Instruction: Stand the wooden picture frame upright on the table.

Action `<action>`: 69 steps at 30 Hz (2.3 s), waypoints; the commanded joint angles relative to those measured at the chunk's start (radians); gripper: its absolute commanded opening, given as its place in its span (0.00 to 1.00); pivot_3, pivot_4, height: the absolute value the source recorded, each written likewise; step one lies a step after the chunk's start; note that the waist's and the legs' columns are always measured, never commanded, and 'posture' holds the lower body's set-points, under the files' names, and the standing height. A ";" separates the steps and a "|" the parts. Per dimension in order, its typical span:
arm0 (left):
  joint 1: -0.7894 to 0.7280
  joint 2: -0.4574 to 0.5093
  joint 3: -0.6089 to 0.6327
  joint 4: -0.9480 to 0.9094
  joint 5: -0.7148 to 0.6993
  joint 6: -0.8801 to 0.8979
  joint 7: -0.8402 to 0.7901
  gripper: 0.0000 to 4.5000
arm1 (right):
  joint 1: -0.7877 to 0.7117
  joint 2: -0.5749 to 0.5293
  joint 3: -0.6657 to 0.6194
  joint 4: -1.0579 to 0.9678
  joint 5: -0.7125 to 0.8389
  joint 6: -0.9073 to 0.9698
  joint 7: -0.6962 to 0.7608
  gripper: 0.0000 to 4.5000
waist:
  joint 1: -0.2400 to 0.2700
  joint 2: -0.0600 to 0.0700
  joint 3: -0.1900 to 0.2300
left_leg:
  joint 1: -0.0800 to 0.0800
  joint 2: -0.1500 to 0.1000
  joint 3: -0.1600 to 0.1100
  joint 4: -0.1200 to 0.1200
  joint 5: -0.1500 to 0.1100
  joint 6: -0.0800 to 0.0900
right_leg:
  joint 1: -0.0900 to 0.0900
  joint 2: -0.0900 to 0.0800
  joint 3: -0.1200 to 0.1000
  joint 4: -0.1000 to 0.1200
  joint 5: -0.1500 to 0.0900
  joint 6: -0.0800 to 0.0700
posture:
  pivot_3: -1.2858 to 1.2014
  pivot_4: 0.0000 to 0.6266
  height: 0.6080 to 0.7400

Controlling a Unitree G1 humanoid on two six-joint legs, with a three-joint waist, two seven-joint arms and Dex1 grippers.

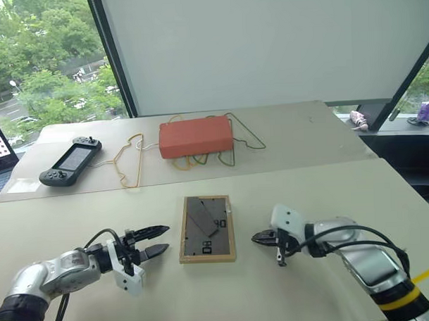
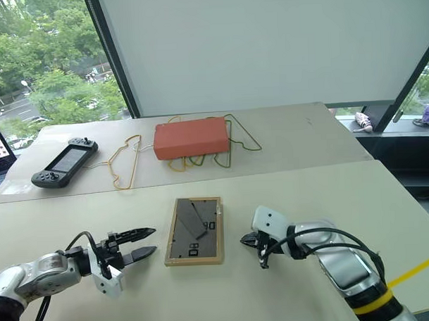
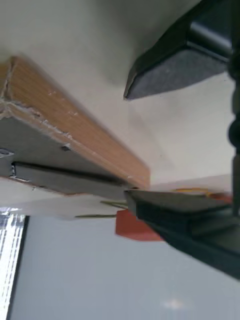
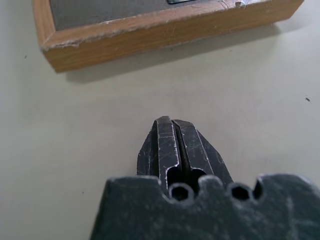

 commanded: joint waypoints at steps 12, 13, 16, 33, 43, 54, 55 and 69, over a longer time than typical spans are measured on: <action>-0.209 -0.043 -0.319 0.150 0.260 -0.017 0.369 0.92 | -0.162 0.155 0.151 -0.043 0.064 0.264 -0.003 0.00 | 0.000 0.002 -0.002 | 0.004 0.000 0.000 0.000 0.000 0.001 | 0.002 0.000 0.000 0.004 0.000 0.001 | 0.52 0.24 1.00; -0.212 -0.044 -0.326 0.149 0.254 -0.024 0.371 0.92 | -0.167 0.166 0.152 -0.041 0.063 0.267 -0.010 0.00 | 0.000 0.002 -0.002 | 0.005 0.000 0.000 0.000 0.000 0.001 | 0.002 0.000 0.000 0.005 0.000 0.001 | 0.52 0.24 1.00; -0.219 -0.042 -0.342 0.151 0.233 -0.035 0.370 0.92 | -0.169 0.172 0.154 -0.040 0.060 0.271 -0.016 0.00 | 0.004 0.003 -0.002 | 0.004 0.000 0.000 0.000 0.000 0.000 | 0.001 0.000 0.000 0.005 0.000 0.001 | 0.52 0.24 1.00; -0.169 0.109 -0.332 0.162 0.131 -0.101 0.337 0.92 | -0.052 -0.042 0.095 0.005 0.029 0.167 -0.004 0.00 | 0.001 0.003 -0.002 | 0.003 -0.001 0.000 -0.002 0.000 0.000 | 0.000 -0.002 -0.002 0.003 0.000 0.002 | 0.52 0.24 1.00; -0.183 0.081 -0.350 0.160 0.133 -0.095 0.321 0.92 | -0.026 -0.081 0.086 -0.026 0.021 0.159 -0.022 0.00 | 0.005 0.001 -0.004 | 0.006 -0.001 0.001 -0.002 0.000 0.000 | 0.003 -0.003 -0.002 0.004 -0.001 0.002 | 0.52 0.24 1.00; -0.247 0.035 -0.383 0.209 0.154 -0.112 0.325 0.92 | -0.164 -0.022 0.175 -0.176 0.000 0.349 -0.062 0.00 | -0.001 0.002 -0.004 | 0.008 -0.001 0.001 -0.002 0.000 0.000 | 0.002 -0.003 -0.001 0.004 0.000 0.002 | 0.52 0.24 1.00; -0.250 0.034 -0.385 0.211 0.155 -0.112 0.327 0.92 | -0.172 -0.022 0.183 -0.181 -0.005 0.357 -0.064 0.00 | -0.001 0.002 -0.004 | 0.007 -0.001 0.001 -0.002 0.000 0.000 | 0.002 -0.003 -0.001 0.004 0.000 0.002 | 0.52 0.24 1.00; -0.277 -0.001 -0.409 0.227 0.156 -0.134 0.322 0.92 | -0.325 0.062 0.318 -0.119 -0.070 0.402 -0.072 0.00 | -0.001 0.002 -0.004 | 0.006 -0.001 0.001 -0.002 0.000 0.000 | 0.002 -0.003 -0.001 0.004 0.000 0.002 | 0.52 0.24 1.00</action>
